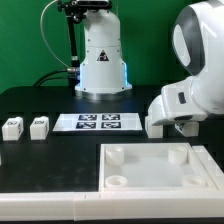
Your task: Assemble one leg
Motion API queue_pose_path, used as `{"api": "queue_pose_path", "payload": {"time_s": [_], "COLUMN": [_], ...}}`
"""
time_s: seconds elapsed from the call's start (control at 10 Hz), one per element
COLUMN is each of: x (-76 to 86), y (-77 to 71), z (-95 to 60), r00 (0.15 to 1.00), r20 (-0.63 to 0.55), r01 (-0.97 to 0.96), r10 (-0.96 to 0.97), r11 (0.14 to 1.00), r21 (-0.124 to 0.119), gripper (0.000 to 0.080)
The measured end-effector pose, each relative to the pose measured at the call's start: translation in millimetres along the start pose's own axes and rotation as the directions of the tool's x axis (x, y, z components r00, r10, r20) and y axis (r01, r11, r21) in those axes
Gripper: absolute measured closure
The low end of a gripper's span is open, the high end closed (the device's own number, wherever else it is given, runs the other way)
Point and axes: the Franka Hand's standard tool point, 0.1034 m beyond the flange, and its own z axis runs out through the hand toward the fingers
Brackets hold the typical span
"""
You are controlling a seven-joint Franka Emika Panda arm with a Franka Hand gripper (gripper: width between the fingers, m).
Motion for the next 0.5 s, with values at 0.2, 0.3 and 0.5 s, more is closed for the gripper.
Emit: {"api": "queue_pose_path", "payload": {"time_s": [0.2,0.3,0.5], "x": [-21.7,-35.2,-60.7], "y": [19.5,25.1,26.6], "z": [-47.0,-66.7,-96.3], "r00": [1.000,1.000,1.000], "r20": [0.015,-0.003,-0.006], "r01": [0.020,0.018,0.004], "r10": [-0.021,-0.018,-0.004], "r11": [1.000,1.000,1.000], "r21": [0.017,0.020,0.012], "gripper": [0.0509,0.0509,0.0508]}}
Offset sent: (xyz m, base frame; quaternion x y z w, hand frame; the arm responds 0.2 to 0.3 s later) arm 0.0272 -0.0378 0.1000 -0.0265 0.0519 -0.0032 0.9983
